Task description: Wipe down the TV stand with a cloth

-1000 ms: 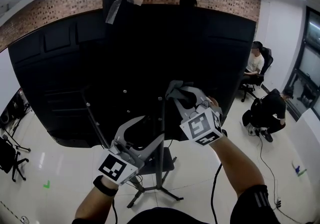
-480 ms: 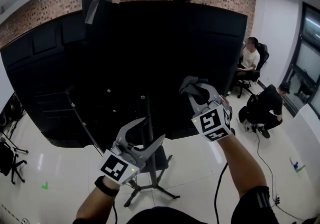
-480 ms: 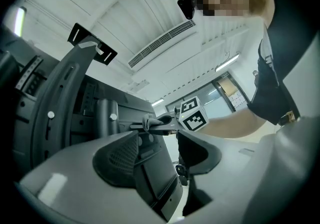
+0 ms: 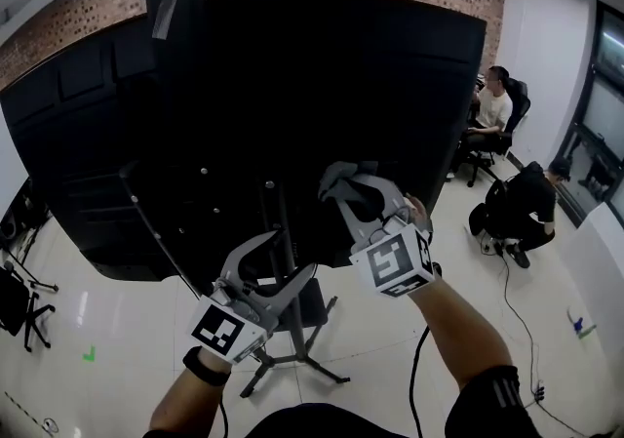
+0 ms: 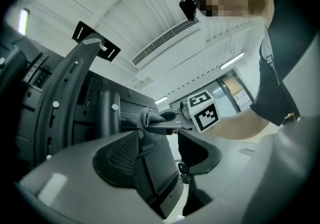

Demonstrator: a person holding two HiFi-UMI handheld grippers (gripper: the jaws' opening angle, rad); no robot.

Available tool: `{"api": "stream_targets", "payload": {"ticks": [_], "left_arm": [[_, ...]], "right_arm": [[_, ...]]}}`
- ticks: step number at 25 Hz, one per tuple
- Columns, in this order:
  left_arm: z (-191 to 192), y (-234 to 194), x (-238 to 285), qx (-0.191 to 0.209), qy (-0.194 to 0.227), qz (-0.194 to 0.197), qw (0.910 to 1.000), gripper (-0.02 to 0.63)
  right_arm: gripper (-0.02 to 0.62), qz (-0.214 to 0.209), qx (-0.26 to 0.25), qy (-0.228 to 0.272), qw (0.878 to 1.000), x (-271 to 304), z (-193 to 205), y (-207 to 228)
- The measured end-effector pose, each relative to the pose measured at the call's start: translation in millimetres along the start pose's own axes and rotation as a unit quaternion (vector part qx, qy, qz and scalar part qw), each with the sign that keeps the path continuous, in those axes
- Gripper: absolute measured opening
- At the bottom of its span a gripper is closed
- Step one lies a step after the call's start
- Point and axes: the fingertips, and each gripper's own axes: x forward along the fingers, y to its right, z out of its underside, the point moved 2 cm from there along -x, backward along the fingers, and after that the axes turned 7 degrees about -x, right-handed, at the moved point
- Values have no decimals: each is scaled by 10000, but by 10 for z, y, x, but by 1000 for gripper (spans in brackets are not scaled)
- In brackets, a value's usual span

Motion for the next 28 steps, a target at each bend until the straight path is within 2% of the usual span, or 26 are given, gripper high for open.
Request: {"api": "stream_targets", "payload": {"ticks": [4,10,15,28], "left_arm": [[9,-29,-121,-2,-46,-200,9998,253],[27,-78,-299,72,-115,-433,9990,253],[72,-82,-329,16,-157,-526,9985,255],[175,221,-9,-117,-150,-109,9998,253]], "right_arm": [[40,-413,-36,224,9989,210,-174,-339],[39,-686,233,191,9972,402,-80,-500],[39,-581,198,130,9980,332,43,-431],[38,-105,736,-660,9950,-171,899,86]]}}
